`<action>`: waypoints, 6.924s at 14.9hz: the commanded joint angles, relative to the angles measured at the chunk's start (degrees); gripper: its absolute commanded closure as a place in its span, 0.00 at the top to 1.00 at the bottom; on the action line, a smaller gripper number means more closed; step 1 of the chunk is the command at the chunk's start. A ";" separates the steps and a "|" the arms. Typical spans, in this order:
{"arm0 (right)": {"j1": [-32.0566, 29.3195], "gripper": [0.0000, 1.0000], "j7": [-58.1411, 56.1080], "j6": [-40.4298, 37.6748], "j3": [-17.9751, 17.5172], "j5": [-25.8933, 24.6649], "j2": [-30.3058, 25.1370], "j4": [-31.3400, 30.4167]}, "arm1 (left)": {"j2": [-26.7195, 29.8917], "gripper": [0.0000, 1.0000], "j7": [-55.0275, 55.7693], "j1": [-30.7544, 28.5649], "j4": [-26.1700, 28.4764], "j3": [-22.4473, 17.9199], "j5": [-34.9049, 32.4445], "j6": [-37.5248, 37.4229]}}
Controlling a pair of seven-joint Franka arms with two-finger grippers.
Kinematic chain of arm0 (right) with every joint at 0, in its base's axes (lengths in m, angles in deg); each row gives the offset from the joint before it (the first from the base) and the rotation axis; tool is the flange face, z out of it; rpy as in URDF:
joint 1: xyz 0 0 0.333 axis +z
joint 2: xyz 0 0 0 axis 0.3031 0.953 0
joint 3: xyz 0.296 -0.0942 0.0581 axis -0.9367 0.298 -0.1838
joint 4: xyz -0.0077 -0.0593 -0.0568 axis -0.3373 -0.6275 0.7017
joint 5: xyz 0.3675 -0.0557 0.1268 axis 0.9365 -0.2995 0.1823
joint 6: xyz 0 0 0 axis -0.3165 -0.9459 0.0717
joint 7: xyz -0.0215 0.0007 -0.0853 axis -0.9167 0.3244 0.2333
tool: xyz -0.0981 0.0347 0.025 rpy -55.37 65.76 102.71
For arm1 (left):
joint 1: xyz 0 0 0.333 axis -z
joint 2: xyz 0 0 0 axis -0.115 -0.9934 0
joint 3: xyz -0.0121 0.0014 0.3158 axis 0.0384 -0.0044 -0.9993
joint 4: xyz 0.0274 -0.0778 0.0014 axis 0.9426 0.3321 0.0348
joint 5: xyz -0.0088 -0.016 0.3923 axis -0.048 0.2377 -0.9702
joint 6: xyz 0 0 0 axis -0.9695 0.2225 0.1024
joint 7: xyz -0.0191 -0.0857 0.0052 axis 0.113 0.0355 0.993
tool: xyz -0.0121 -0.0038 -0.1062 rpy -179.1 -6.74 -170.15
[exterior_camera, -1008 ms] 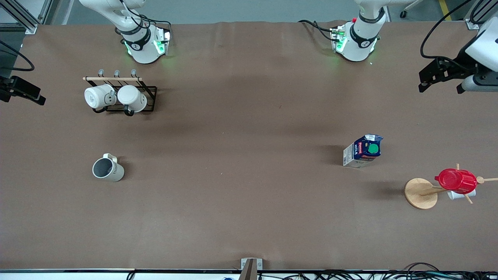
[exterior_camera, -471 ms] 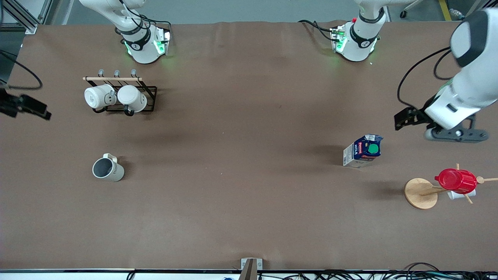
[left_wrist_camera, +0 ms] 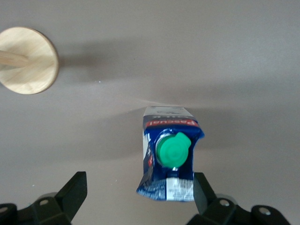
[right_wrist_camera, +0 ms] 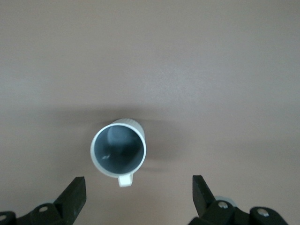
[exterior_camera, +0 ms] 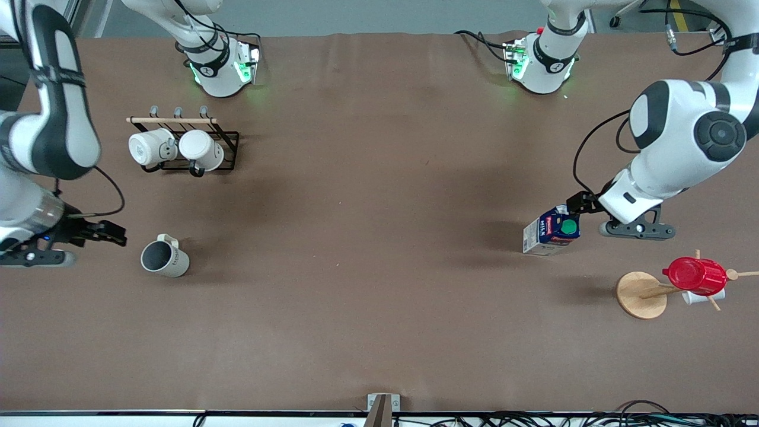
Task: Place cup and milk on table
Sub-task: 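Grasp the milk carton with the left gripper while the right gripper grasps the mug, then carry the grey mug toward the table middle with the right gripper, then carry the milk carton beside the mug with the left gripper, then release the mug and carton, withdrawing both grippers upward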
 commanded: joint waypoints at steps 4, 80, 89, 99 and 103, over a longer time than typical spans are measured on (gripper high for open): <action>-0.79 1.00 -2.48 18.60 -0.25 0.84 7.32 -8.53 | -2.82 1.00 0.33 0.65 -0.08 0.64 -0.15 2.77; 6.60 1.00 30.50 -29.37 -11.97 -1.89 -7.33 17.22 | -31.47 0.38 55.26 36.69 -38.49 2.14 -0.59 -2.84; 3.96 1.00 11.59 -41.33 -0.34 -1.80 -14.02 23.63 | -28.68 1.00 54.65 35.90 -38.32 1.70 -1.11 -4.24; 2.64 1.00 11.67 -42.47 -3.06 -1.10 -14.02 23.47 | -6.01 1.00 36.93 17.99 -37.97 1.44 -11.75 -29.35; 2.47 1.00 11.41 -42.47 -2.80 0.39 -14.02 23.47 | 1.38 1.00 14.61 8.15 -34.55 1.35 -6.41 -31.32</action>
